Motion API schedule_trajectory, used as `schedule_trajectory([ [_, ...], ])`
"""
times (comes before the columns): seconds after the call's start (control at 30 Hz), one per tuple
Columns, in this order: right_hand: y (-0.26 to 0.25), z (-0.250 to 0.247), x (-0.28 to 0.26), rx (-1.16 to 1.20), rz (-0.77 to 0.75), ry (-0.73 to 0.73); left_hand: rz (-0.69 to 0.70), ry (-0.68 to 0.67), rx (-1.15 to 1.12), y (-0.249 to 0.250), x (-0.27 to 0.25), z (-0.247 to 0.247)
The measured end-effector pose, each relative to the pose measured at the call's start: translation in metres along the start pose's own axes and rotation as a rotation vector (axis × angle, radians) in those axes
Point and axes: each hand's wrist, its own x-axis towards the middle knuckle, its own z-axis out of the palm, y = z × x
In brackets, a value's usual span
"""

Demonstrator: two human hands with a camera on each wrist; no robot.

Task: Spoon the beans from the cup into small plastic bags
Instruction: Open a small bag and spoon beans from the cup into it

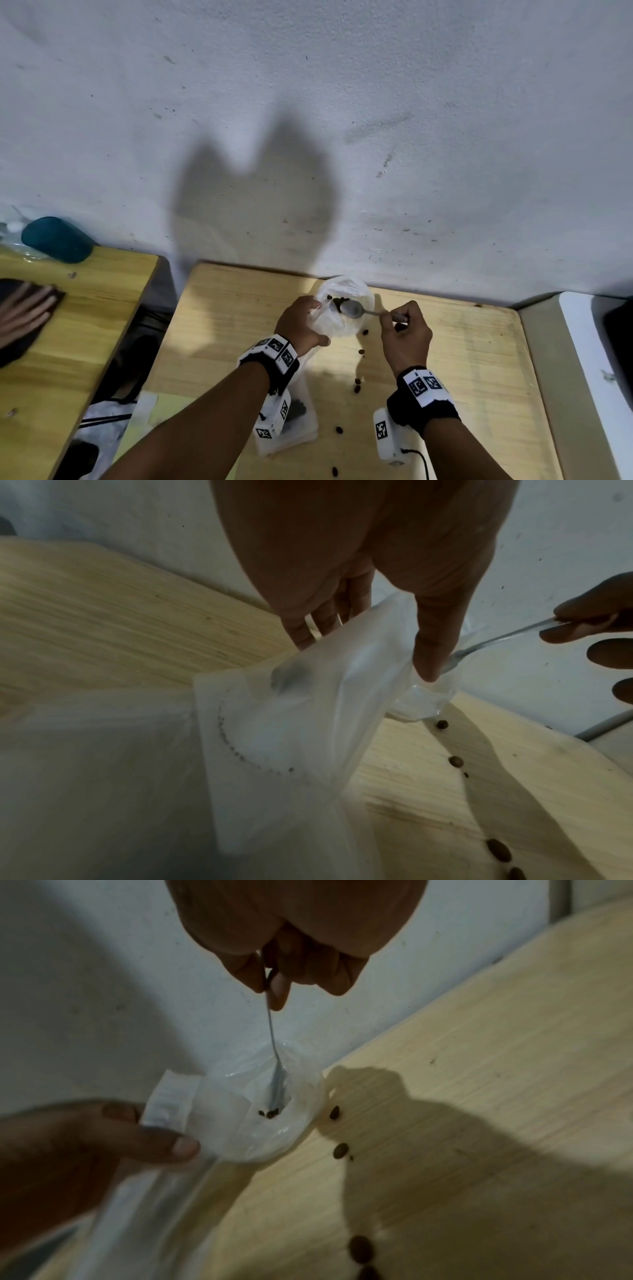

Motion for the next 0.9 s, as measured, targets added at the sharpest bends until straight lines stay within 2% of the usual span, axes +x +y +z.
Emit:
schedule_trajectory([
  [0.2,0.004,0.008,-0.003,-0.131,-0.011,-0.003,0.043,-0.004,0.002,0.003,-0.001,0.001],
  [0.37,0.009,0.018,-0.009,-0.031,0.158,0.059,0.058,-0.039,0.003,0.002,0.000,0.002],
  [0.47,0.016,0.025,-0.007,0.016,0.312,0.095,0.050,-0.064,0.003,0.002,0.001,0.003],
  [0.57,0.023,0.028,-0.003,0.076,0.485,0.060,0.043,-0.082,0.021,0.003,0.002,0.002],
  [0.67,0.036,0.025,0.000,0.118,0.585,-0.014,0.021,-0.080,0.029,0.003,0.005,0.002],
  [0.77,0.036,0.014,0.003,0.164,0.640,-0.035,-0.006,-0.069,0.026,0.002,0.006,0.003],
  [0.9,0.029,-0.006,0.009,0.285,0.626,-0.023,-0.031,-0.048,-0.001,0.003,0.005,0.005],
])
